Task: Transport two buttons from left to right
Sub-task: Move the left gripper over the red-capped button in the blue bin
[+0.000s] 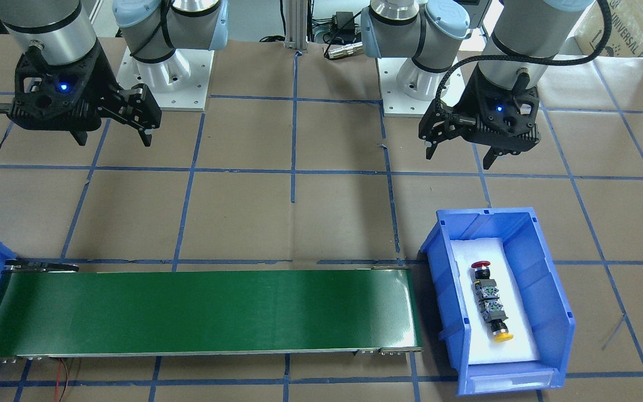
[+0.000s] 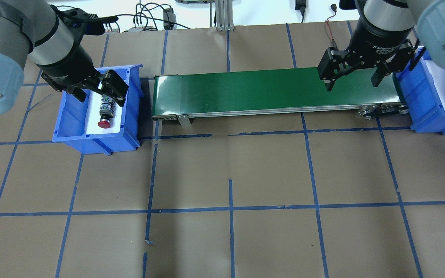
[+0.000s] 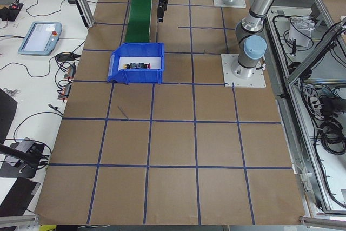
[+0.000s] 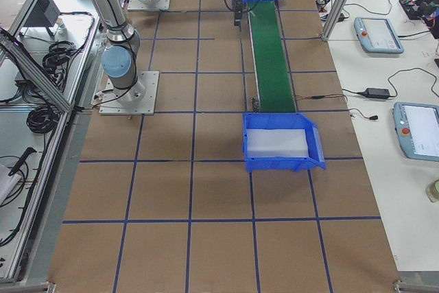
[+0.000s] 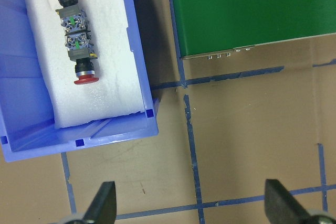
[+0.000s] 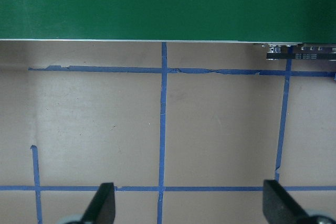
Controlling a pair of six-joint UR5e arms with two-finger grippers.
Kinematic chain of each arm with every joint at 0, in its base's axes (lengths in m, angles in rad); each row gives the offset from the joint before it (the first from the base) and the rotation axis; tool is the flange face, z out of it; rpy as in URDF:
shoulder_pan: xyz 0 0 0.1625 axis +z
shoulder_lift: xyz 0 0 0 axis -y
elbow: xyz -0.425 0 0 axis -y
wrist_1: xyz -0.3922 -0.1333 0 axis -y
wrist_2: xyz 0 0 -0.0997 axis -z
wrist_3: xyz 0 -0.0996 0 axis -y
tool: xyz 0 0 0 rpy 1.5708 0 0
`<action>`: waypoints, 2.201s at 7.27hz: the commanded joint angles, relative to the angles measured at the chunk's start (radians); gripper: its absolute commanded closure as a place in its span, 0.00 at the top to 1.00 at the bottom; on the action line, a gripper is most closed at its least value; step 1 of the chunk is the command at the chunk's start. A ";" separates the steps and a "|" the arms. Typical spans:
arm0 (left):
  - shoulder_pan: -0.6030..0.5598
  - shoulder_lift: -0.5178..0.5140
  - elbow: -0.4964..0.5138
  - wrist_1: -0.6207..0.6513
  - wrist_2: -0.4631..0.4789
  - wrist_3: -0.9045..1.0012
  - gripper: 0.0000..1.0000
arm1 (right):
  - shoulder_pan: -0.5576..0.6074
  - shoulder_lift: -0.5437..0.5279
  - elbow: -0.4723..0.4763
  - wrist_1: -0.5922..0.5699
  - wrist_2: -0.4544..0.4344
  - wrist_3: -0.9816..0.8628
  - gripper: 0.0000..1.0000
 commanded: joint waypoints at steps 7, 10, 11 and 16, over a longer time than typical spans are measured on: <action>0.139 -0.223 0.167 0.005 -0.004 -0.022 1.00 | 0.000 0.000 0.000 0.000 0.002 0.002 1.00; 0.170 -0.398 0.320 -0.009 -0.004 -0.026 0.99 | 0.000 0.002 0.000 -0.002 0.000 0.008 1.00; 0.171 -0.425 0.320 -0.007 -0.004 -0.025 0.89 | 0.000 0.002 0.002 0.000 0.000 0.009 1.00; 0.170 -0.416 0.196 0.043 0.002 -0.029 0.57 | -0.001 0.009 0.003 0.000 0.006 0.002 1.00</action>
